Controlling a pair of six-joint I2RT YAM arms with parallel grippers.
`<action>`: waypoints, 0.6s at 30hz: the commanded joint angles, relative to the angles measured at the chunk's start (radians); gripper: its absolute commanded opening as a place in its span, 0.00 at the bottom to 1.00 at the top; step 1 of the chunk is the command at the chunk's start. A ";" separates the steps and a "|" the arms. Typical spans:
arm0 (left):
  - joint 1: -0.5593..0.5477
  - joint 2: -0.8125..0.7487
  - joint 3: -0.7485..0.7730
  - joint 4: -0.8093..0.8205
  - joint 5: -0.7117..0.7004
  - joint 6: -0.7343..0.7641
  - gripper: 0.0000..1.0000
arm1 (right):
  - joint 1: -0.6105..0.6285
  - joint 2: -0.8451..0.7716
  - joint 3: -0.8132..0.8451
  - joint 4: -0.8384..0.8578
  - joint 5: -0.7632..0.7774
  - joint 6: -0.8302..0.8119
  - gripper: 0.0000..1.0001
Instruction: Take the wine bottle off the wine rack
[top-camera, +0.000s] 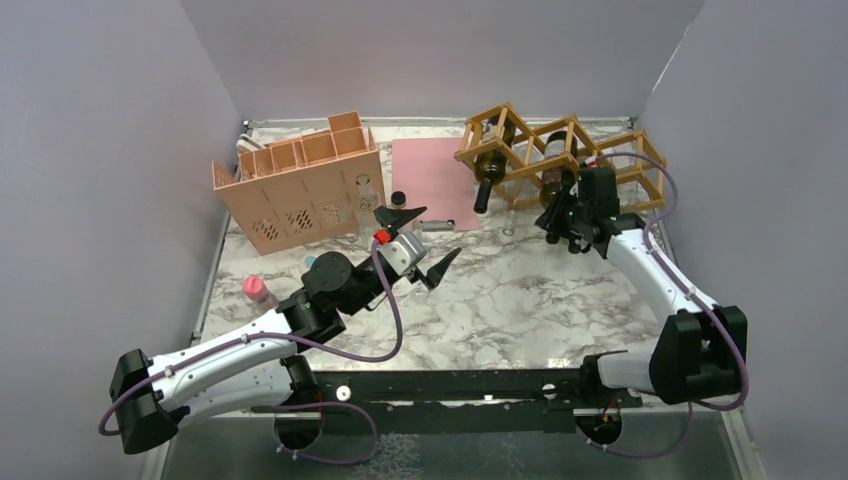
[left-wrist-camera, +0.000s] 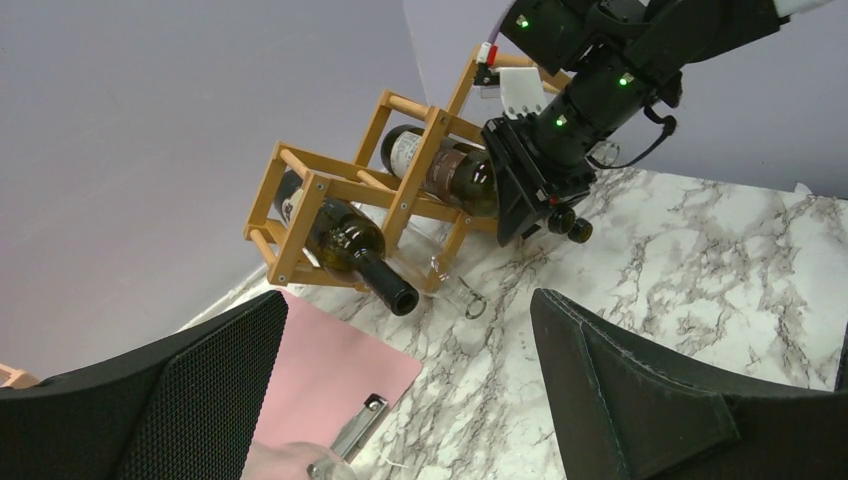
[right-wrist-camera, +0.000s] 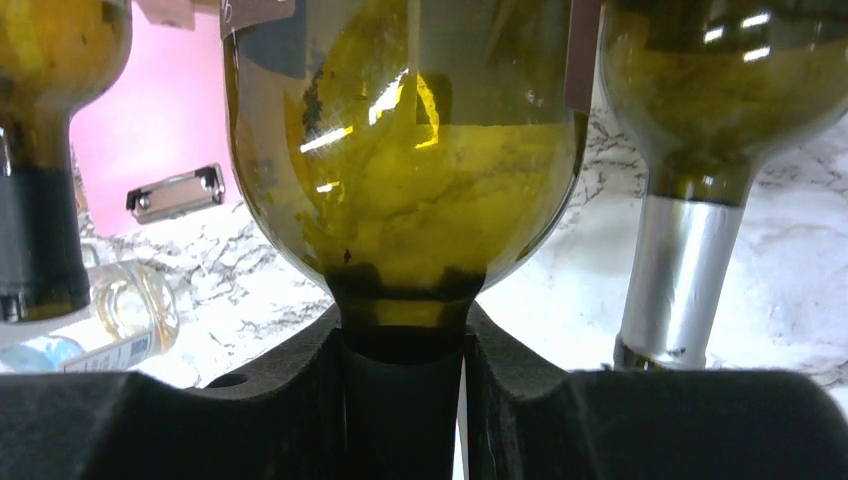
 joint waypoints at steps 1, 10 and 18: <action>-0.008 0.000 -0.012 0.030 -0.020 0.002 0.99 | 0.002 -0.098 -0.031 0.065 -0.060 -0.011 0.26; -0.013 -0.001 -0.013 0.031 -0.025 0.002 0.99 | 0.001 -0.247 -0.089 0.028 -0.121 -0.021 0.23; -0.017 0.000 -0.016 0.033 -0.040 0.007 0.99 | 0.002 -0.307 -0.140 0.015 -0.200 -0.029 0.23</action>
